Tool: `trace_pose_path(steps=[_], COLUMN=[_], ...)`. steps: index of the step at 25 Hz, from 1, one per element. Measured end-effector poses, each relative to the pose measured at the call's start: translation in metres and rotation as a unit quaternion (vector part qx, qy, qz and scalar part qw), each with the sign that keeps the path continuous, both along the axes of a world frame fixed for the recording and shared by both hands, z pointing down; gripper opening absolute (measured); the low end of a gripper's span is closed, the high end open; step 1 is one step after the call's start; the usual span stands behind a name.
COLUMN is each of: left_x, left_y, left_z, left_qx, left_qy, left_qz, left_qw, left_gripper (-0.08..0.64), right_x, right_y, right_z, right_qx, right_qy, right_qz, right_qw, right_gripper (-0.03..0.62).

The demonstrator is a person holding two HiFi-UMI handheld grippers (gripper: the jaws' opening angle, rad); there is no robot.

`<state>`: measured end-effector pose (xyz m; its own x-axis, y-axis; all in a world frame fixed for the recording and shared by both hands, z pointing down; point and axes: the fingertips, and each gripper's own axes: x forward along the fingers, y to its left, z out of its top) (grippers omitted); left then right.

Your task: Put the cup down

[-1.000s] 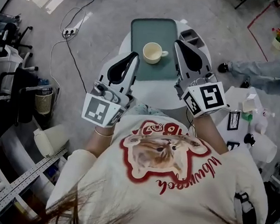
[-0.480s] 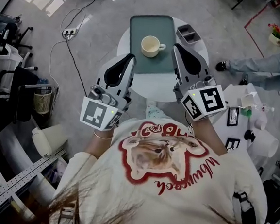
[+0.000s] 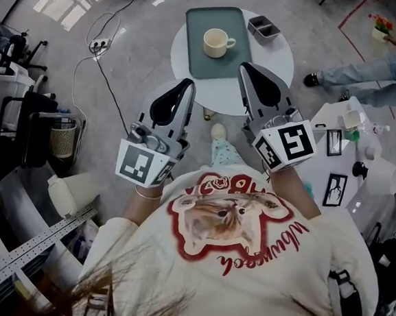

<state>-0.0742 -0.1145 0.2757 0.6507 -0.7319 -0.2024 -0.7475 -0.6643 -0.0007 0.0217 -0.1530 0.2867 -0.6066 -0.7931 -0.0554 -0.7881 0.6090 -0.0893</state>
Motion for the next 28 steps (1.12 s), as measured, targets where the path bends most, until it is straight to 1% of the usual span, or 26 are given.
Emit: trace_pose_path(steps=[4, 8, 15, 20, 28], left_x=[-0.004, -0.008, 0.004, 0.018, 0.046], left_y=[0.042, 0.078, 0.128, 0.151, 0.184], left_z=[-0.002, -0.004, -0.001, -0.003, -0.011], left_qx=[0.003, 0.000, -0.003, -0.001, -0.003], left_qy=[0.000, 0.009, 0.024, 0.016, 0.018], left_qz=[0.006, 0.009, 0.026, 0.032, 0.016], left_qw=[1.0000, 0.9999, 0.9994, 0.9993, 0.9997], left_gripper=[0.015, 0.015, 0.015, 0.015, 0.015], right_x=[-0.003, -0.004, 0.005, 0.016, 0.039], right_y=[0.041, 0.078, 0.136, 0.158, 0.190], right_z=[-0.005, -0.010, -0.016, -0.023, -0.030], right_qx=[0.005, 0.009, 0.015, 0.024, 0.020], right_qy=[-0.003, -0.009, -0.009, -0.015, -0.014], right_qz=[0.006, 0.015, 0.030, 0.030, 0.005], right_qw=[1.000, 1.000, 0.999, 0.999, 1.000], right_gripper=[0.028, 0.028, 0.028, 0.028, 0.028])
